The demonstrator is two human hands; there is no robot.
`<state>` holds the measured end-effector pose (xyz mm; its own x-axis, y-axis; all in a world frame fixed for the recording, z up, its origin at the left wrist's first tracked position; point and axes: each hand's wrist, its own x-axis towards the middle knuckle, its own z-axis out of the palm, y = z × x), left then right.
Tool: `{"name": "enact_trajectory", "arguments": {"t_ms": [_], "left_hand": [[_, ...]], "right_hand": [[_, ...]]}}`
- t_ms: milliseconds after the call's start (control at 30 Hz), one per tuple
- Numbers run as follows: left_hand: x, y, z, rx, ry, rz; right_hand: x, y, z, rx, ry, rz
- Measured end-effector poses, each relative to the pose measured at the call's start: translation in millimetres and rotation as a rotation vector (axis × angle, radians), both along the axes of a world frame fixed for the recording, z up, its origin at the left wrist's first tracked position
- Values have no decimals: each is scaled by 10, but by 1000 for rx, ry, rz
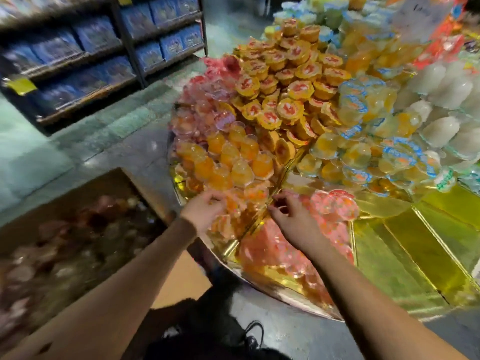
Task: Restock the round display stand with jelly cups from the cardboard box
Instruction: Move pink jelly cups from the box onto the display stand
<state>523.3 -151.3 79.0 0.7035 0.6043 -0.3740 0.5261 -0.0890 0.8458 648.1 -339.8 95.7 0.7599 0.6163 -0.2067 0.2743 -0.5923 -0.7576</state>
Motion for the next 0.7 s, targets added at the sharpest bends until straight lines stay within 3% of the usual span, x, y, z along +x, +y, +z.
{"name": "enact_trajectory", "arguments": {"t_ms": [267,400,533,700], "left_hand": [[-1713,1079,-389,64,136,269],[-2374,1442,-656,-51,201,478],[-2869,1883,-912,-94,325,515],[-3127,2329,-1179,-108,373,520]], "right_hand": [[-1143,1466,-329,-133,-32,545],[-1605,2068,-674,-293,-28,742],[-1910,2658,-959,-424,14,830],[-2081,3342,-1355,-548,78,769]]}}
